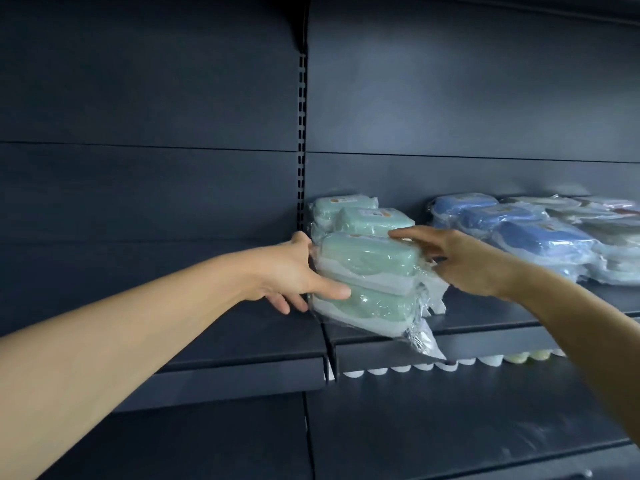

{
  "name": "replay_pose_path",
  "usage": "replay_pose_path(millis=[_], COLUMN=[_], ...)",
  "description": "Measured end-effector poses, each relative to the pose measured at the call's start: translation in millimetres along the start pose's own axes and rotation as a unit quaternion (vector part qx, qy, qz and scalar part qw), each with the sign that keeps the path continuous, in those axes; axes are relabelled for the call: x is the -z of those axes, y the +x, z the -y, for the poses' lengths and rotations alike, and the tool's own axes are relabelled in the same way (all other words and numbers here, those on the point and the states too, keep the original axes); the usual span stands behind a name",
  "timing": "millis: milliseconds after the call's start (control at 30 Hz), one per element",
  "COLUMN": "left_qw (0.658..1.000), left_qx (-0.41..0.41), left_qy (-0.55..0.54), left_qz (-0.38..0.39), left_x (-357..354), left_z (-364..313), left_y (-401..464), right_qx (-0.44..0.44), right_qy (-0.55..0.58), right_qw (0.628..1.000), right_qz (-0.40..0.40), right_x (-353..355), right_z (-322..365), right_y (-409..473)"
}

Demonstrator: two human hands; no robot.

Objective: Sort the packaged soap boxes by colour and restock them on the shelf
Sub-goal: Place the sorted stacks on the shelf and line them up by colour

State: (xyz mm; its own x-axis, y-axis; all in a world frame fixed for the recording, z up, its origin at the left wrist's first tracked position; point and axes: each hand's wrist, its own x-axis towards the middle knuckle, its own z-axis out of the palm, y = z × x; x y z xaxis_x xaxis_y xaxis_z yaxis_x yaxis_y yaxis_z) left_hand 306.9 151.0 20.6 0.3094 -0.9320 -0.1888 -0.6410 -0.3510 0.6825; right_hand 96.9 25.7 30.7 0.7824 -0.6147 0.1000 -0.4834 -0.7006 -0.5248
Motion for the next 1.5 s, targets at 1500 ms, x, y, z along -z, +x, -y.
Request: replay_pose_path(millis=[1500], left_qw=[0.917], left_qx=[0.038], left_qy=[-0.355], left_qz=[-0.175], left_x=[-3], left_z=[-1], left_y=[145], right_qx=[0.015], right_qy=[-0.209], right_qw=[0.978], right_qz=[-0.007], right_x=[28], right_z=[-33], right_y=[20])
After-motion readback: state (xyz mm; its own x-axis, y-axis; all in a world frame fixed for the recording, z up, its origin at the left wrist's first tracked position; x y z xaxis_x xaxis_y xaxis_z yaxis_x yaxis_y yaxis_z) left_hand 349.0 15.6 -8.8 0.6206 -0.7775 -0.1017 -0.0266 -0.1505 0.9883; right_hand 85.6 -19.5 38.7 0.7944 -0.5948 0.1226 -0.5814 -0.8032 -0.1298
